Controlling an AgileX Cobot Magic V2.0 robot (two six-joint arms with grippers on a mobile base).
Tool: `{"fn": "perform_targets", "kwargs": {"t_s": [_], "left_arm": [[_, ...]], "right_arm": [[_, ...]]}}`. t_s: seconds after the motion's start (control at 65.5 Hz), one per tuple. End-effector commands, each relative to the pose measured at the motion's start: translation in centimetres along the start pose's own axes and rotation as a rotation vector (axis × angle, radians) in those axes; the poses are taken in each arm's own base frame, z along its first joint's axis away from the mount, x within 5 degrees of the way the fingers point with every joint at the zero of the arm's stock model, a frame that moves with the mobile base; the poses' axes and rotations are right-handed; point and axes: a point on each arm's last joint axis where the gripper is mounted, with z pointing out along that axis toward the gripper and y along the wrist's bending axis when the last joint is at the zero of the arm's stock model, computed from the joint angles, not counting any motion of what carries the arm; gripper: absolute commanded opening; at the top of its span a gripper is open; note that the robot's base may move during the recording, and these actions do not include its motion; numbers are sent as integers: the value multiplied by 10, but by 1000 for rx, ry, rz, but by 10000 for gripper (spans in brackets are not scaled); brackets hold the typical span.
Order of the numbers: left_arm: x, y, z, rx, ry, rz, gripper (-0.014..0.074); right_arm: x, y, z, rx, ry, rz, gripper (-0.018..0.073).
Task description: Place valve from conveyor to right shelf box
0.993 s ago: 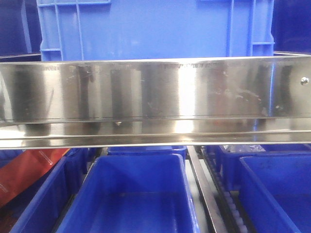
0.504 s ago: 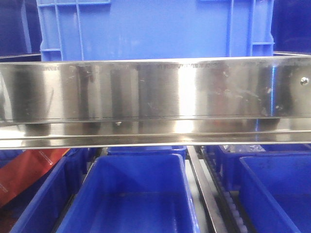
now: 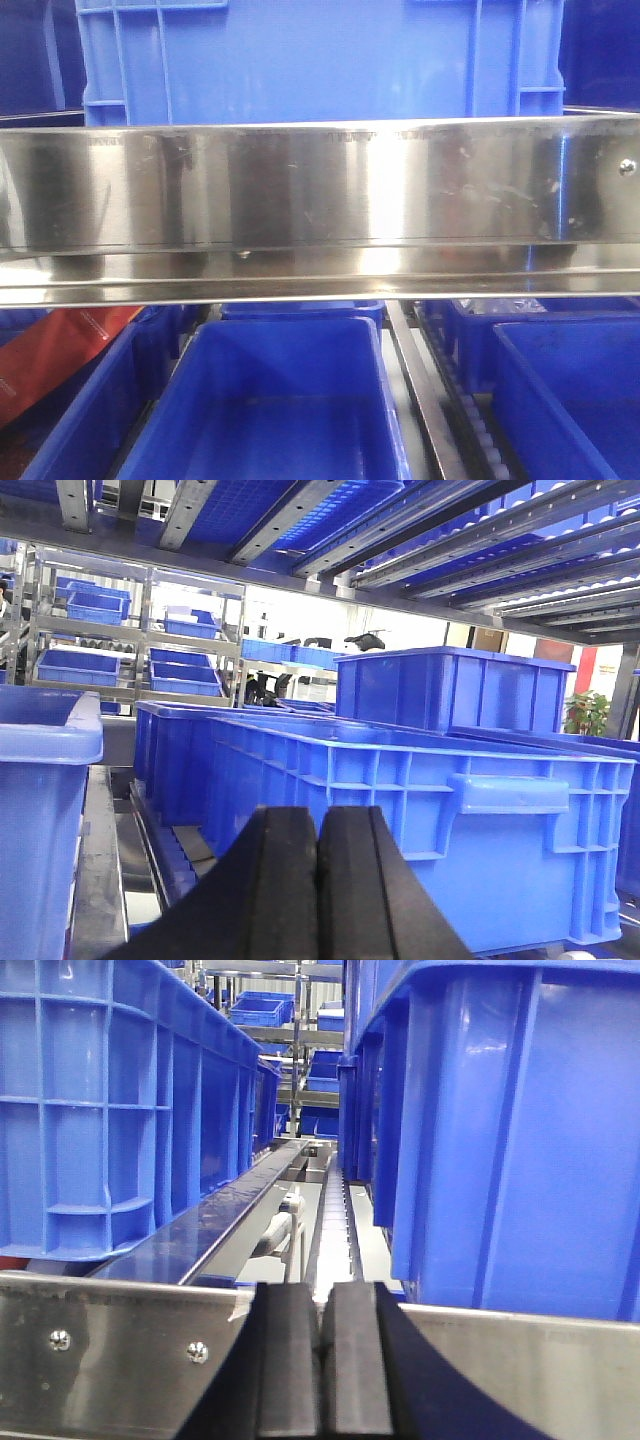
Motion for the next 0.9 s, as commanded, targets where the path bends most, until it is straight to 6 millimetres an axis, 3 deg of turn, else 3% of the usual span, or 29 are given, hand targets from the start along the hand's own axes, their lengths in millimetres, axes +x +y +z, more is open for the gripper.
{"fn": "perform_targets", "kwargs": {"t_s": [0.0,0.229,0.382,0.642,0.733,0.886], "left_arm": [[-2,0,-1,0,-25,-11,-111],[3,1,0,-11,-28,-27,-111],[28,8,4,-98,25,106,-111],[81,25,3,-265,141,188,-111],[92,28,2,-285,134,193,-111],[94,28,2,-292,142,193,-111]], "right_arm": [[-2,0,-1,8,-30,-15,-168],[-2,0,-1,8,-30,-15,-168],[-2,0,-1,8,-30,-15,-168],[-2,0,-1,8,-30,-15,-168],[-2,0,-1,8,-30,-15,-168],[-2,0,-1,8,-30,-15,-168]]}}
